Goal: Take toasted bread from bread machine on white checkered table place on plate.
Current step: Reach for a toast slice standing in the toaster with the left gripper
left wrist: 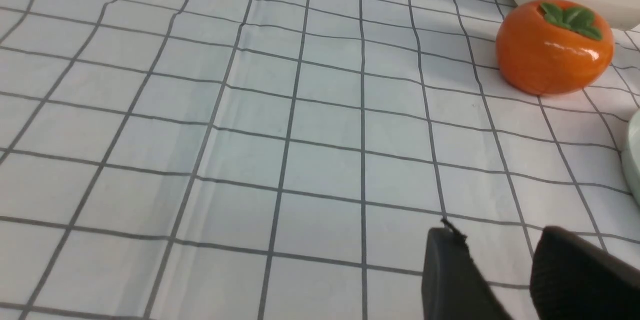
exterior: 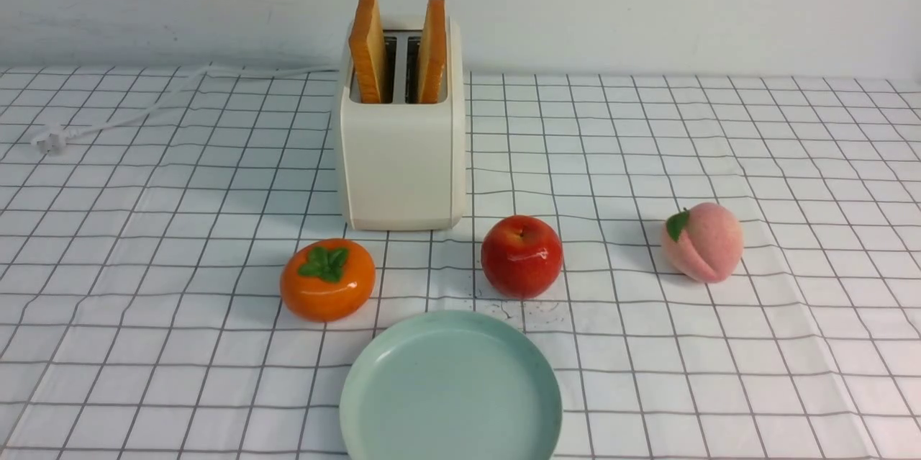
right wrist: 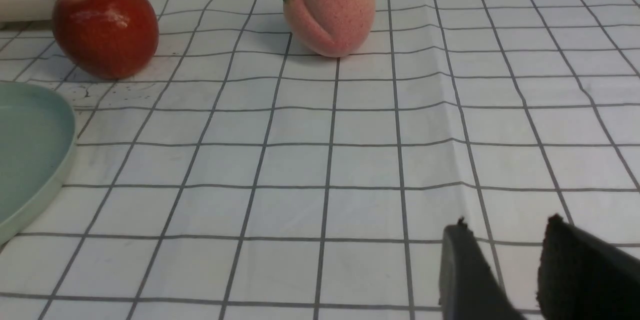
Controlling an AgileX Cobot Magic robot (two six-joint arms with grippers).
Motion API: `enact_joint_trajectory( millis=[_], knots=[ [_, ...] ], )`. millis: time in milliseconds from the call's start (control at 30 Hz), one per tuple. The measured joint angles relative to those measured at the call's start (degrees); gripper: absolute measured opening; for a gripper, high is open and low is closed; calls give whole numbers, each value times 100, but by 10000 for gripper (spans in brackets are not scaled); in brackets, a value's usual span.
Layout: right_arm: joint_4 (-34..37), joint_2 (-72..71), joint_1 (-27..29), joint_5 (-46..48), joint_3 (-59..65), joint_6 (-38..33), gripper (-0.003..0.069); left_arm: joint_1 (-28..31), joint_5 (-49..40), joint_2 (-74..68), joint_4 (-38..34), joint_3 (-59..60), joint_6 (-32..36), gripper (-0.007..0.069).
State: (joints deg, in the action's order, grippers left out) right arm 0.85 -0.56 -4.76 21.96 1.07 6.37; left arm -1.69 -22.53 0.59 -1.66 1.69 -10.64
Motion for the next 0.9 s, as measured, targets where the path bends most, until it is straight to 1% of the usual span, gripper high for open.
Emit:
enact_joint_trajectory(
  millis=[233, 333, 400, 433, 500, 533, 567, 633, 700, 800, 833, 900],
  knots=[
    [0, 0, 0, 0, 0, 0, 237, 0, 8, 0, 0, 0, 0, 237],
    [0, 0, 0, 0, 0, 0, 238, 0, 140, 0, -42, 0, -24, 237],
    [0, 0, 0, 0, 0, 0, 238, 0, 600, 0, -481, 0, -303, 237],
    [0, 0, 0, 0, 0, 0, 238, 0, 691, 0, -588, 0, -370, 237],
    [0, 0, 0, 0, 0, 0, 239, 0, 1369, 0, -1447, 0, -858, 237],
    [0, 0, 0, 0, 0, 0, 239, 0, 1414, 0, -1570, 0, -927, 237],
    [0, 0, 0, 0, 0, 0, 239, 0, 1663, 0, -1977, 0, -1105, 237],
    [0, 0, 0, 0, 0, 0, 239, 0, 2072, 0, -2482, 0, -1319, 237],
    [0, 0, 0, 0, 0, 0, 239, 0, 2384, 0, -2888, 0, -1381, 237],
    [0, 0, 0, 0, 0, 0, 239, 0, 2824, 0, -3225, 0, -1401, 237],
    [0, 0, 0, 0, 0, 0, 239, 0, 2801, 0, -3295, -33, -1401, 232],
    [0, 0, 0, 0, 0, 0, 239, 0, 2316, -27, -3349, -356, -1318, 193]
  ],
)
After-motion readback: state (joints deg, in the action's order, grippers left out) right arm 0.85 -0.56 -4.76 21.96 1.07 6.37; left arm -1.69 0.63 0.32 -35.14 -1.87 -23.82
